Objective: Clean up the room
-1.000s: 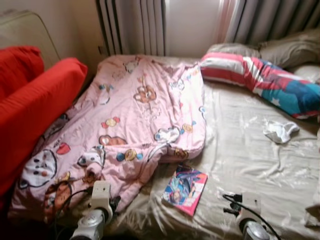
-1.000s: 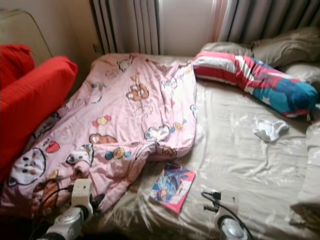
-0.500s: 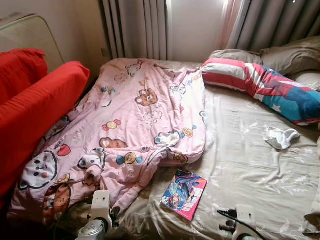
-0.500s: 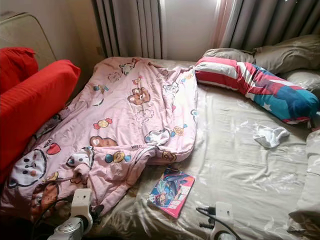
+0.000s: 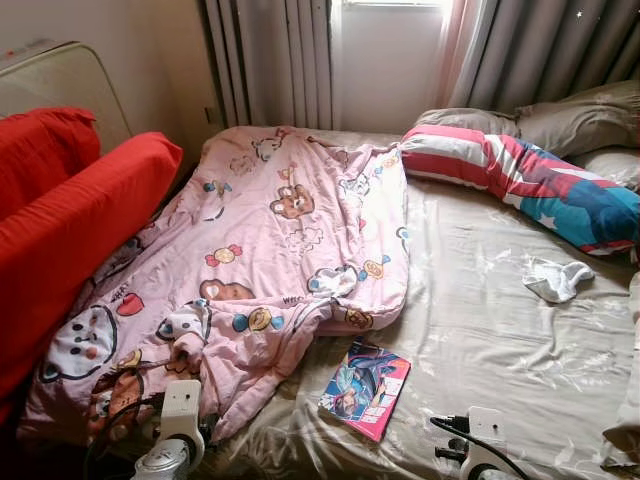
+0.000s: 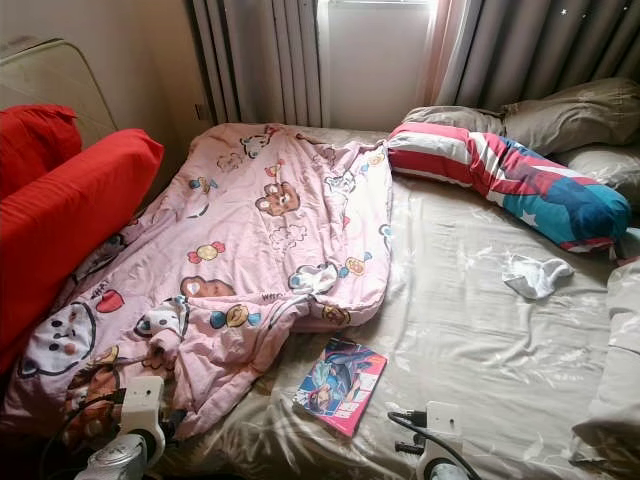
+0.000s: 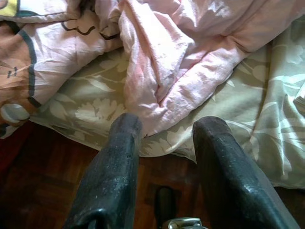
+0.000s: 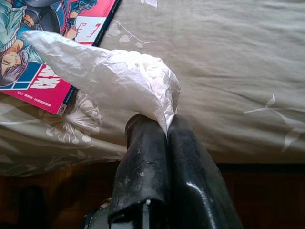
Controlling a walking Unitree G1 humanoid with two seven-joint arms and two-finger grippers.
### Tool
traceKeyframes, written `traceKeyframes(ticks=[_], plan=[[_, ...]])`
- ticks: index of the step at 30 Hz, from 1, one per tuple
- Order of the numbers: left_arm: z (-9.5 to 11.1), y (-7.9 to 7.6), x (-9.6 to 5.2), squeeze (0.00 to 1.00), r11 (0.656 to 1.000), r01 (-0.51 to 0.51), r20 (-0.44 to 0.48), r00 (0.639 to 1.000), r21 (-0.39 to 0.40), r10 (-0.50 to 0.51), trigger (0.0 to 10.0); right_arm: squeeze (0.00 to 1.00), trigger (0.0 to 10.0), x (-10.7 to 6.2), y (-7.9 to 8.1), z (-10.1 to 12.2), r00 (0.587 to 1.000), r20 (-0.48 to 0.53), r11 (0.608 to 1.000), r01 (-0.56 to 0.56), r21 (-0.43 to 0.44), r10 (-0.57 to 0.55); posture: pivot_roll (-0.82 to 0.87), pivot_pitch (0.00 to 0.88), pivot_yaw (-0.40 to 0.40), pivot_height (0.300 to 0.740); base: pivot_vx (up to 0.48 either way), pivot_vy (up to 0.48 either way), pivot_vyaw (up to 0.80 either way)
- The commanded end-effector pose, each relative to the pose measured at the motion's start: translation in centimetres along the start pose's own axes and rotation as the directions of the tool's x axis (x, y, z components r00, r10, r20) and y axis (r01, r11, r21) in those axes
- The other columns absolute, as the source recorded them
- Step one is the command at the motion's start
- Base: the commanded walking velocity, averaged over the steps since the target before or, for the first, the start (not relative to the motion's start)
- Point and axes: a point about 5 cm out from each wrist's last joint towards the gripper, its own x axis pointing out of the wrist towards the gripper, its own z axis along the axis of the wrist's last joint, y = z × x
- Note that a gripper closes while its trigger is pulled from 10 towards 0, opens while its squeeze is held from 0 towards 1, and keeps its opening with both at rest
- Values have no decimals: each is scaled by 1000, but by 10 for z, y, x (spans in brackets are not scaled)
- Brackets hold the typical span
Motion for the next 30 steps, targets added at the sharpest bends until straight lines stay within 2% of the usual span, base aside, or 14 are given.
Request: traceKeyframes(ticks=[1,6,16,24,30], plan=[[-5,2,-1,0,1000,-2,-36,999,11,2,10000,0,10000,0,3,1,1000,8,1000,-6,1,6,23,0,-8,740,0,0,0],[-17,-3,-3,0,1000,9,-78,997,7,-9,10000,0,10000,0,4,-1,1000,3,1000,-8,-3,8,19,0,-7,740,0,0,0],[-24,-6,-5,0,1000,13,-93,996,6,-13,10000,0,10000,-1,3,-3,1000,-4,1000,-5,-11,5,16,0,-6,740,0,0,0],[-32,-7,-7,0,1000,18,-122,992,2,-17,10000,0,10000,-1,9,-5,1000,-11,999,-24,-24,24,15,0,-5,740,0,0,0],[-36,-10,-8,0,1000,27,-131,991,-4,-27,10000,0,10000,-1,10,-7,999,-19,998,-36,-57,35,14,0,-9,740,0,0,0]])
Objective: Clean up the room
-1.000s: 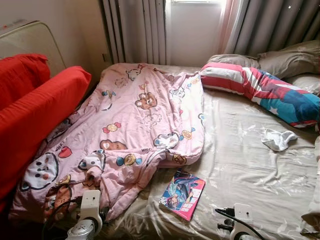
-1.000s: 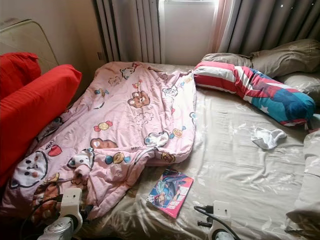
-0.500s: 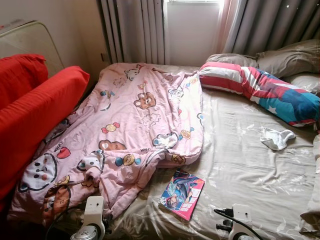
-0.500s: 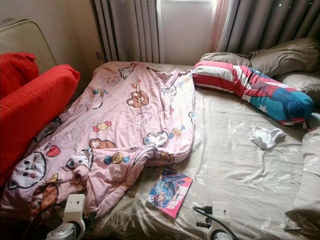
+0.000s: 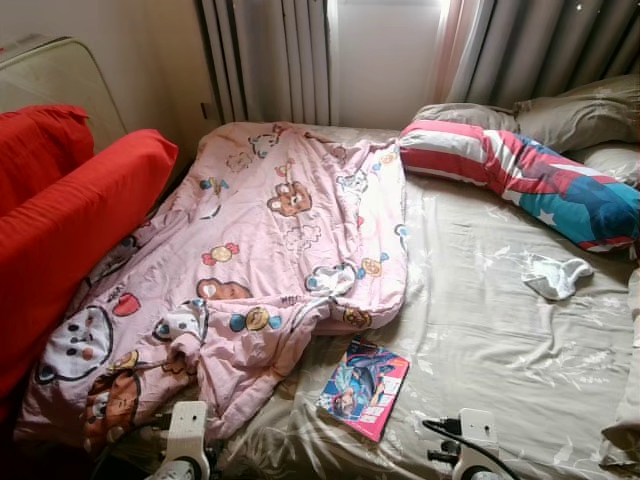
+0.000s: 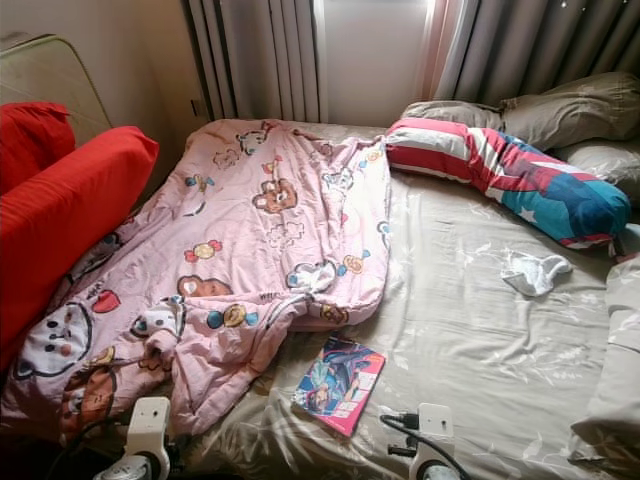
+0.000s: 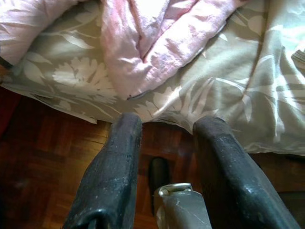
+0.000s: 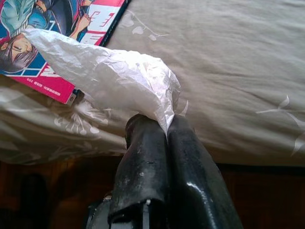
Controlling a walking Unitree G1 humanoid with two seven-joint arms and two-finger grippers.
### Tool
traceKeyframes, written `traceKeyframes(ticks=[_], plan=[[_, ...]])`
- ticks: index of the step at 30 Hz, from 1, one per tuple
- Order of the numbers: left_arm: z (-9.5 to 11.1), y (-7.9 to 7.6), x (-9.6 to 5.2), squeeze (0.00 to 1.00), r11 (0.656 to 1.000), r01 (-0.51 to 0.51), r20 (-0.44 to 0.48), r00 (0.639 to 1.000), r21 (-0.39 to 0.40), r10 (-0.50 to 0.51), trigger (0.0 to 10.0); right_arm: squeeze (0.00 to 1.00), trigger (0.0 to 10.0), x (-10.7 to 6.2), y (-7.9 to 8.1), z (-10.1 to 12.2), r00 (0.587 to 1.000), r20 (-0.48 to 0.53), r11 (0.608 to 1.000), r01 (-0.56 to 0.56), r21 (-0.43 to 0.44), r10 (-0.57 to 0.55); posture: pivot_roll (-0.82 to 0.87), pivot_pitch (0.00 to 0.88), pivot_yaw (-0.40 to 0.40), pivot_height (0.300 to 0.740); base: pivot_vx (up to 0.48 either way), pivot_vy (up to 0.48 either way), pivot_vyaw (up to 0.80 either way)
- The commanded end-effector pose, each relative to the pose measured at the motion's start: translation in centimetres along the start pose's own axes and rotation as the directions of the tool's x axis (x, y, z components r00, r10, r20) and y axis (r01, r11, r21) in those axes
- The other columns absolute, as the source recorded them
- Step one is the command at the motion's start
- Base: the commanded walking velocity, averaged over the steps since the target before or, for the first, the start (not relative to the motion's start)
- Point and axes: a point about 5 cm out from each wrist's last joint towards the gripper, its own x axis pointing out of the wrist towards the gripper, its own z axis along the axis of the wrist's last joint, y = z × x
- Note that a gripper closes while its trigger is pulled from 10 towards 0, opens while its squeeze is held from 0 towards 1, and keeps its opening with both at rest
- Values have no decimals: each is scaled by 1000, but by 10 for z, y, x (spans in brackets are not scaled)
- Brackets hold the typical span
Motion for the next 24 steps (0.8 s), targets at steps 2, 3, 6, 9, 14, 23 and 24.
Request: traceKeyframes(ticks=[2,3,6,9,14,23,24], plan=[[-7,0,-1,0,1000,3,-26,1000,-2,-3,10000,0,10000,0,0,-2,1000,-5,1000,3,4,-3,15,0,-10,740,0,0,0],[-7,0,-1,0,1000,5,-27,1000,-3,-5,10000,0,10000,0,0,-2,1000,-5,1000,3,2,-3,15,0,-12,740,0,0,0],[-8,-1,-1,0,1000,7,-28,1000,-6,-7,10000,0,10000,-1,-1,-2,1000,-5,1000,2,-3,-2,13,0,-13,740,0,0,0],[-8,-1,-1,0,1000,3,-27,1000,-18,-3,10000,0,10000,-1,0,-2,1000,-6,1000,-8,-22,8,13,0,-15,740,0,0,0],[-7,-1,-1,0,1000,3,-25,1000,-17,-4,10000,0,10000,0,1,-2,1000,-6,1000,-11,-20,11,16,0,-15,740,0,0,0],[-4,0,-1,0,1000,3,-19,1000,-15,-3,10000,0,10000,0,1,-1,1000,-7,1000,-14,-27,14,16,0,-12,740,0,0,0],[-4,0,-1,0,1000,4,-19,1000,-14,-4,10000,0,10000,0,1,-1,1000,-7,1000,-14,-26,14,16,0,-12,740,0,0,0]])
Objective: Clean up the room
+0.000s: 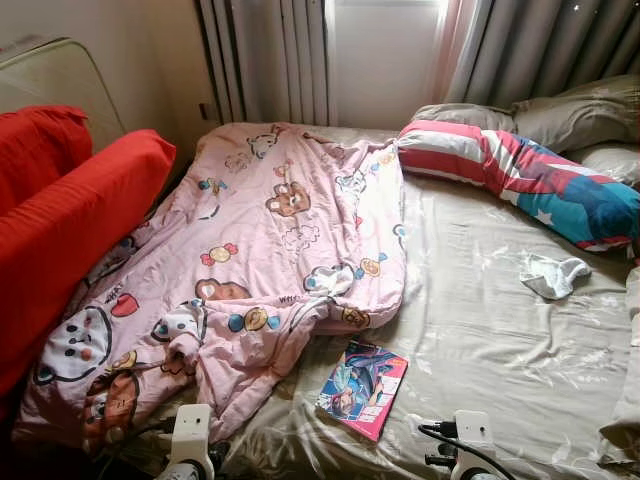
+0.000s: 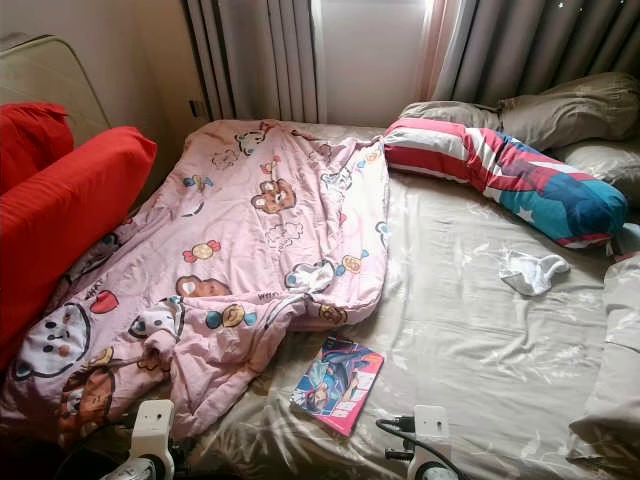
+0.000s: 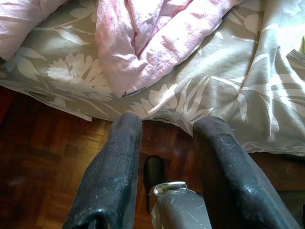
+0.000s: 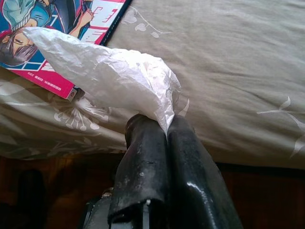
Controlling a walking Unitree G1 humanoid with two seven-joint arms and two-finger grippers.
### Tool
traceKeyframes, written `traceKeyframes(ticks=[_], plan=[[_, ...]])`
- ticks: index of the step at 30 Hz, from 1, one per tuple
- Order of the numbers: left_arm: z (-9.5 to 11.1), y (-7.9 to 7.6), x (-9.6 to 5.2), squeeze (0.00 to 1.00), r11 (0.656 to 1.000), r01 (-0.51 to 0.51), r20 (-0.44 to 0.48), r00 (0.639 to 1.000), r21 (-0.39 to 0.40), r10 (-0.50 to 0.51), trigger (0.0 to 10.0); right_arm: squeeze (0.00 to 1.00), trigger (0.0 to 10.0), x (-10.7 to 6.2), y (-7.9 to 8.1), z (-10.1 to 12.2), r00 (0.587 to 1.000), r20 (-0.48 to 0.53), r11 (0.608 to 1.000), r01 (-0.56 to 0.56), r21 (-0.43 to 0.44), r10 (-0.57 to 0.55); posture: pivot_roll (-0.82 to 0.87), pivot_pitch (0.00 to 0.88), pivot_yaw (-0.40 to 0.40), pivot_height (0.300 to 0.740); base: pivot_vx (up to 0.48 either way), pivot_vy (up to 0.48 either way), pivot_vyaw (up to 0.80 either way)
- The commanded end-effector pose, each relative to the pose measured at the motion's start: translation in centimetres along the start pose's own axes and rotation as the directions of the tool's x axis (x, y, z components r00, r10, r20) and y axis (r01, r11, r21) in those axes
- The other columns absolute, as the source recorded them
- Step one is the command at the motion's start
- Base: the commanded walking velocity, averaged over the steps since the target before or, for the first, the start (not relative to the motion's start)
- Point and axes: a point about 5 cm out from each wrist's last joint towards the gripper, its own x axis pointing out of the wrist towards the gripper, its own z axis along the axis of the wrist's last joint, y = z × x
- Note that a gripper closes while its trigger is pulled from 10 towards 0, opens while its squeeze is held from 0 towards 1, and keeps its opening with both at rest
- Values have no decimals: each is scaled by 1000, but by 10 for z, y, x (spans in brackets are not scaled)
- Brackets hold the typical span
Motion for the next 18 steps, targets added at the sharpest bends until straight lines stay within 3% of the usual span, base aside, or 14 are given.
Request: traceKeyframes(ticks=[1,18], plan=[[-1,2,0,0,1000,-1,-14,1000,3,1,10000,0,10000,0,1,0,1000,-3,1000,-1,1,1,16,0,-12,740,0,0,0],[-3,4,-1,0,1000,2,-12,1000,0,-2,10000,0,10000,0,2,0,1000,-5,1000,-3,9,3,20,0,-4,740,0,0,0]])
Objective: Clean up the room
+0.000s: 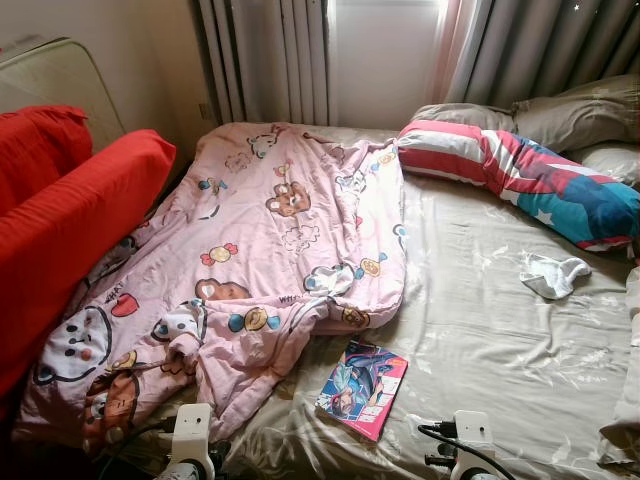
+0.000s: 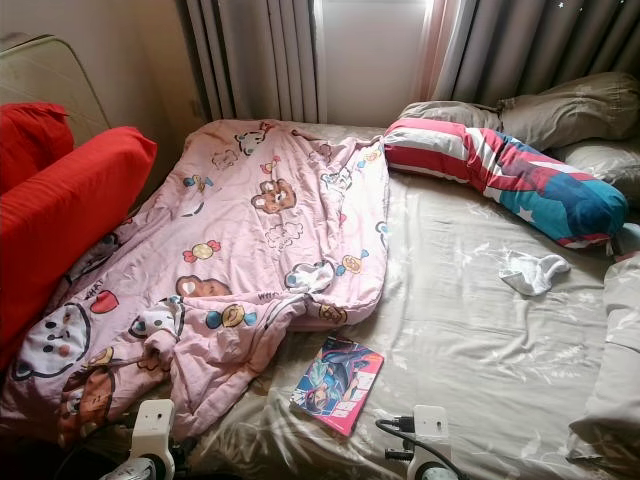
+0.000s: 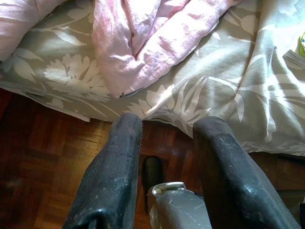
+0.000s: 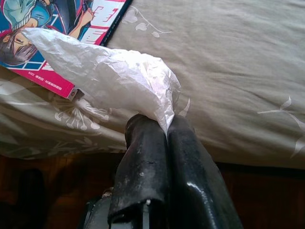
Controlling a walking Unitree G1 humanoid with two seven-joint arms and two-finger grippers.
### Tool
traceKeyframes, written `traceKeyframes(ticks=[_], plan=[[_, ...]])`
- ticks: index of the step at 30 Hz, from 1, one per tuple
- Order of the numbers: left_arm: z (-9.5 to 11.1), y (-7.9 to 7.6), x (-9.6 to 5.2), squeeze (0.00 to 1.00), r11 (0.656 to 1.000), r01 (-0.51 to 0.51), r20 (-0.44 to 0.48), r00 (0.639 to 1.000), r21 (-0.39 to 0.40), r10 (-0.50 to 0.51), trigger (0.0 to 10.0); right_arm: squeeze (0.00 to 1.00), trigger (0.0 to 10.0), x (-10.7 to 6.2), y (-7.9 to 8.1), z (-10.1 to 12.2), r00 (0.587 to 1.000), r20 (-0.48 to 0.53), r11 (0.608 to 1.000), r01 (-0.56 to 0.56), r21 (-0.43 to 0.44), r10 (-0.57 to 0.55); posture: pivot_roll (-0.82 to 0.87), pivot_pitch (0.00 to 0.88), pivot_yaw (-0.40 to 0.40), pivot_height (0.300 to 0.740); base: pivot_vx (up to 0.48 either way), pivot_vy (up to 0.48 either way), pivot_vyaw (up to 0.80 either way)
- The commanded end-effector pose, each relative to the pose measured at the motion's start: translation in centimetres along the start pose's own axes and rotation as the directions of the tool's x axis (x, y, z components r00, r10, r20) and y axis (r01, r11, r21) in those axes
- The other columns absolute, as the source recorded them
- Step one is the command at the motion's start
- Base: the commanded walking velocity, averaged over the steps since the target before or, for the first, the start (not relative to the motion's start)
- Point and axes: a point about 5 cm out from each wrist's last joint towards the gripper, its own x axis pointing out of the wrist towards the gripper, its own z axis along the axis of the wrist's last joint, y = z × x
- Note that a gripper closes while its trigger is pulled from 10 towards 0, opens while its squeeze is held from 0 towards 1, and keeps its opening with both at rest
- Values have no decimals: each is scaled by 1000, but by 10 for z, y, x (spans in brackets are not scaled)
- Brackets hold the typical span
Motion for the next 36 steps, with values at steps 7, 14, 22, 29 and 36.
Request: traceKeyframes(ticks=[7,14,22,29,36], plan=[[-10,12,-4,0,1000,-19,-33,999,-2,19,10000,0,10000,0,1,0,1000,-5,1000,-1,9,1,20,0,-7,740,-34,0,0],[-15,13,-5,0,1000,-20,-44,999,-9,20,10000,0,10000,0,1,1,1000,-4,1000,0,9,0,20,0,-8,740,-261,0,0],[-17,11,-5,0,1000,-18,-50,999,-13,18,10000,0,10000,0,1,1,1000,-4,1000,0,10,0,23,0,-10,740,-274,0,0],[-20,12,-6,0,1000,-19,-56,998,-16,19,10000,0,10000,0,1,1,1000,-4,1000,3,18,-3,23,0,-10,740,-275,0,0],[-20,8,-6,0,1000,-16,-56,998,-20,15,10000,0,10000,0,1,1,1000,-4,1000,4,25,-4,25,0,-11,740,-274,0,0]])
